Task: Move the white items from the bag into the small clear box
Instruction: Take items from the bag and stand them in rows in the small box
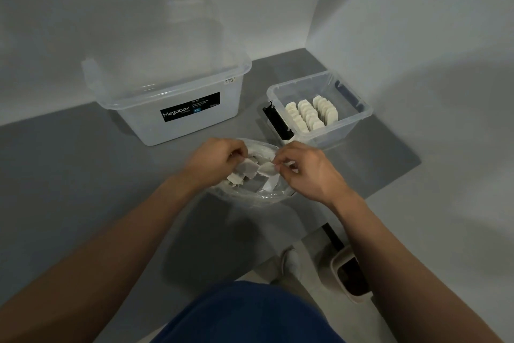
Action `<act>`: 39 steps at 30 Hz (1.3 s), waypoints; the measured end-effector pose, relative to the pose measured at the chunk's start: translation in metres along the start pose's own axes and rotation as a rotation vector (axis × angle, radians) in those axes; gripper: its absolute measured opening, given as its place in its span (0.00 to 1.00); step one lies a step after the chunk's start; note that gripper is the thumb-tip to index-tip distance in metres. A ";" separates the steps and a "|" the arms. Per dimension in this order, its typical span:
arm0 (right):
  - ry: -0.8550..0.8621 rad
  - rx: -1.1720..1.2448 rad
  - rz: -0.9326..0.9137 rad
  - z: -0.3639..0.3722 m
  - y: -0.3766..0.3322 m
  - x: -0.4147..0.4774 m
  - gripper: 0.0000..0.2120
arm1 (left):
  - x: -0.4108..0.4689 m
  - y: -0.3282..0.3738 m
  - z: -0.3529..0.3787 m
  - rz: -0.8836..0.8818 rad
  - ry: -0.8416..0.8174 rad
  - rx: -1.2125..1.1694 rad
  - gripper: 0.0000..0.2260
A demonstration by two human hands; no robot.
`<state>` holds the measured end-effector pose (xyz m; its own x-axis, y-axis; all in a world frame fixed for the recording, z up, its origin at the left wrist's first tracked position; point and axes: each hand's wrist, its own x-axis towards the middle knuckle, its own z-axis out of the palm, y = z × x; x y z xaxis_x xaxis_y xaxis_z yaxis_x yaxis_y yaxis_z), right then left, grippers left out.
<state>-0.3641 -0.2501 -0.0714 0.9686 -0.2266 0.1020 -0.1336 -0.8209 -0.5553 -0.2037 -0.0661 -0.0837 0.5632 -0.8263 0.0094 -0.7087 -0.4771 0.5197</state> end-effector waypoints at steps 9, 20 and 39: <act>0.089 0.250 -0.092 -0.013 -0.014 0.008 0.06 | 0.014 0.059 -0.062 0.285 0.096 -0.061 0.07; 0.251 0.211 -0.069 -0.082 0.036 0.011 0.05 | 0.058 0.096 -0.048 0.038 0.268 -0.319 0.07; -0.493 -0.868 -0.139 -0.132 0.168 0.152 0.08 | 0.120 0.128 -0.019 -0.094 0.279 -0.110 0.07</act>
<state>-0.2672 -0.4915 -0.0401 0.9395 -0.0194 -0.3421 0.0708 -0.9659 0.2489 -0.2183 -0.2206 0.0002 0.7298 -0.6586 0.1832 -0.6065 -0.5000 0.6182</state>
